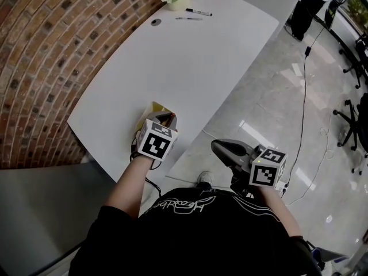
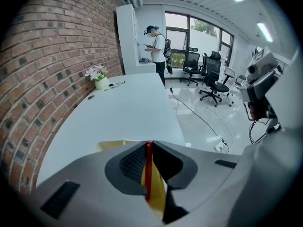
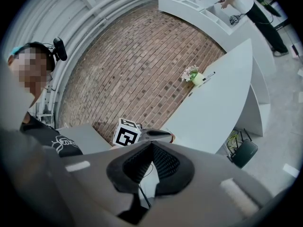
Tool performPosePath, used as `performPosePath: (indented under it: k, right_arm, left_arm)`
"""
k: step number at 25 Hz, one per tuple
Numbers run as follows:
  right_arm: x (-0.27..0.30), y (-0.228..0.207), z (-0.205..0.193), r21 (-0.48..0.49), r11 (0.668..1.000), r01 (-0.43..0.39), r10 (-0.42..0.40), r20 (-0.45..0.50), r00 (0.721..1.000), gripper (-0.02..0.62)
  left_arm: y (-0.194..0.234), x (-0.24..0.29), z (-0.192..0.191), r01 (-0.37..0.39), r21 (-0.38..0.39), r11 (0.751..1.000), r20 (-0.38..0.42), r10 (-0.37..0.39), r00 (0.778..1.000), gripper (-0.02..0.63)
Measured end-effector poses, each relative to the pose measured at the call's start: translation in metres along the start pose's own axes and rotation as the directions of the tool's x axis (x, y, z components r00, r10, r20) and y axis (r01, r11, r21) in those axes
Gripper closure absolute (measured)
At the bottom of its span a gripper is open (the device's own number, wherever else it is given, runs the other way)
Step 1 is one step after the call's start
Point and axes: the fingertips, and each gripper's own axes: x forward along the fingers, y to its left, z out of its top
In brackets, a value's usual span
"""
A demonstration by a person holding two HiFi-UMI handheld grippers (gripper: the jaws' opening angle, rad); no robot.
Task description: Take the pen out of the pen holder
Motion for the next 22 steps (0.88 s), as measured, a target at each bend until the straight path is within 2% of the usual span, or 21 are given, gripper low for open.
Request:
performPosePath:
  k: [6, 13, 22]
  right_arm:
    - [0.004, 0.001, -0.004, -0.008, 1.000, -0.010, 0.010, -0.020, 1.000, 0.592]
    - [0.005, 0.006, -0.009, -0.011, 1.000, -0.024, 0.024, -0.033, 0.999, 0.592]
    - [-0.003, 0.015, -0.019, -0.005, 0.999, -0.032, 0.031, -0.033, 0.999, 0.592]
  left_arm:
    - [0.005, -0.008, -0.001, -0.007, -0.033, 0.999, 0.023, 0.008, 1.000, 0.560]
    - [0.009, -0.022, 0.004, -0.004, -0.079, 0.997, 0.099, 0.012, 0.995, 0.561]
    - [0.007, -0.051, 0.019, -0.051, -0.076, 0.996, 0.233, 0.068, 0.970, 0.561]
